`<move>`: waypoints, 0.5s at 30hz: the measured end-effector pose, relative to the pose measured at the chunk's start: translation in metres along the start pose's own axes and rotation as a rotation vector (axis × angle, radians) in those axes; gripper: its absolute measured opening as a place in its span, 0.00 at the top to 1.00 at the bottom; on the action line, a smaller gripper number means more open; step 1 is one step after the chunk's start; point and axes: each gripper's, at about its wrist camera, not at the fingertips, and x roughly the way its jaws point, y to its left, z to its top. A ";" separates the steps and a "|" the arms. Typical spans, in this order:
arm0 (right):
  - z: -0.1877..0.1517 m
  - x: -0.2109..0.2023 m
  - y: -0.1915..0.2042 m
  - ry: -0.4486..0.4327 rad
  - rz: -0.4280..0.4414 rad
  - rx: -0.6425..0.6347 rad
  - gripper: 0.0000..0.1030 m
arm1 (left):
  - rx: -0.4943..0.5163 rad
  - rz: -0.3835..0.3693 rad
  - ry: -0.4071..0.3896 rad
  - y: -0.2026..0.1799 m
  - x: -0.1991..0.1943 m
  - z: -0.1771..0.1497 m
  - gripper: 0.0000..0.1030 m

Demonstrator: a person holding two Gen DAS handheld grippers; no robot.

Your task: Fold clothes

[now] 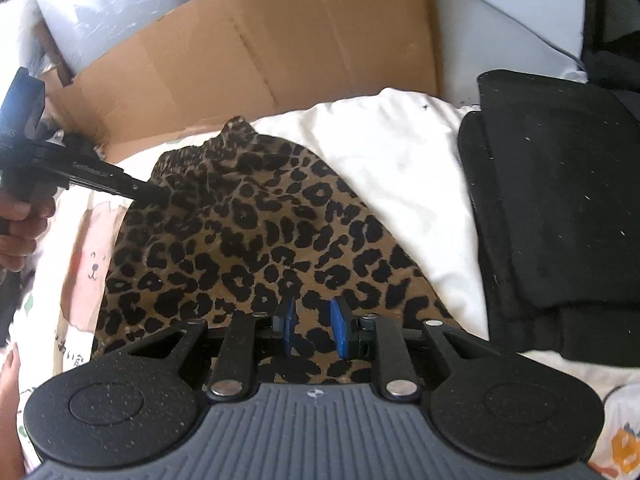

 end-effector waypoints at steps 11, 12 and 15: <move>-0.008 0.022 -0.021 0.020 -0.123 0.007 0.77 | -0.005 -0.016 -0.032 0.009 0.021 -0.012 0.76; -0.008 0.021 -0.021 0.016 -0.128 0.010 0.78 | 0.002 -0.018 -0.033 0.009 0.015 -0.013 0.76; -0.009 0.018 -0.023 0.008 -0.144 0.023 0.78 | 0.013 -0.031 -0.035 0.008 0.000 -0.016 0.76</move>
